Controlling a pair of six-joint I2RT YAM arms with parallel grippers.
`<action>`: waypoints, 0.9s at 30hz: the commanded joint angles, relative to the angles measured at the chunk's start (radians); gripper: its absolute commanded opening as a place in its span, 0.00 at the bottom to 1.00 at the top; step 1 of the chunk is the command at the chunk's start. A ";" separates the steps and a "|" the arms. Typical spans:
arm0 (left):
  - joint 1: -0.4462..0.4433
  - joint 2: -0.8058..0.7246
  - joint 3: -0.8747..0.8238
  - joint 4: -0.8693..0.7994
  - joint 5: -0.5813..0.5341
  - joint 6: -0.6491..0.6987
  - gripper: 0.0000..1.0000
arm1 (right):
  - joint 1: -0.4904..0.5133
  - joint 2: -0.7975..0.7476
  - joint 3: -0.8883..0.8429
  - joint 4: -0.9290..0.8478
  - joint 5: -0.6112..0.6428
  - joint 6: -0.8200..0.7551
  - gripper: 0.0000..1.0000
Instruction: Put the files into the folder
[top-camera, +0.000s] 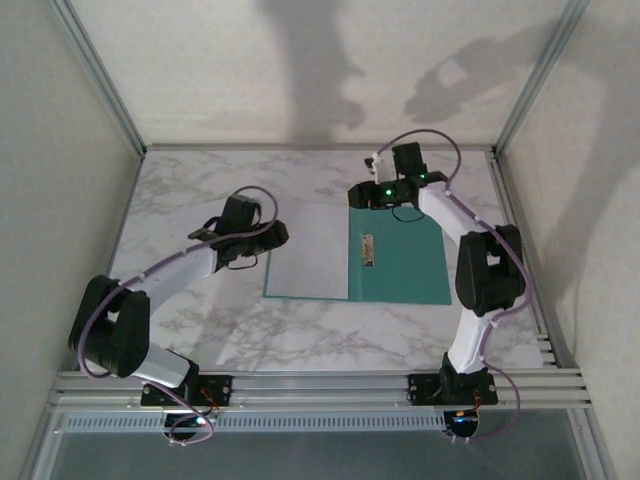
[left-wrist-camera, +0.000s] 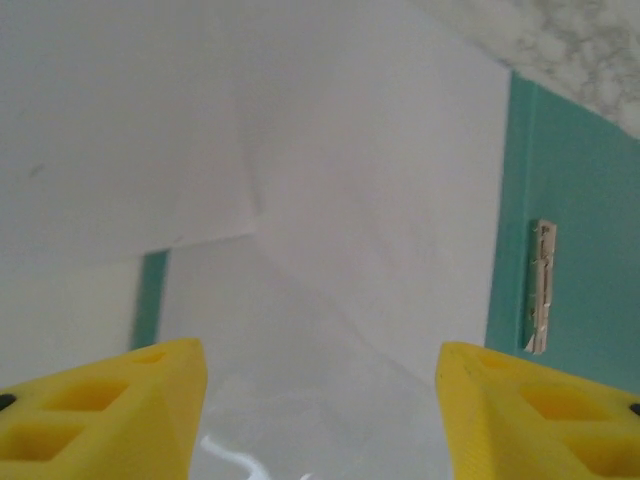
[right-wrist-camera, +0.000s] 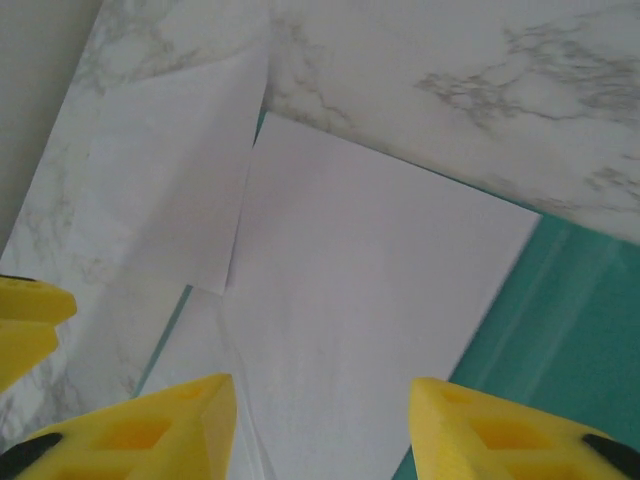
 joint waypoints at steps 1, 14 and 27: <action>-0.090 0.076 0.102 -0.041 -0.156 0.088 0.62 | -0.014 -0.053 -0.110 0.024 0.085 0.084 0.50; -0.254 0.448 0.413 -0.103 -0.401 0.241 0.75 | -0.046 -0.152 -0.427 0.154 0.233 0.182 0.50; -0.277 0.583 0.469 -0.104 -0.448 0.364 0.99 | -0.077 -0.175 -0.545 0.207 0.289 0.247 0.50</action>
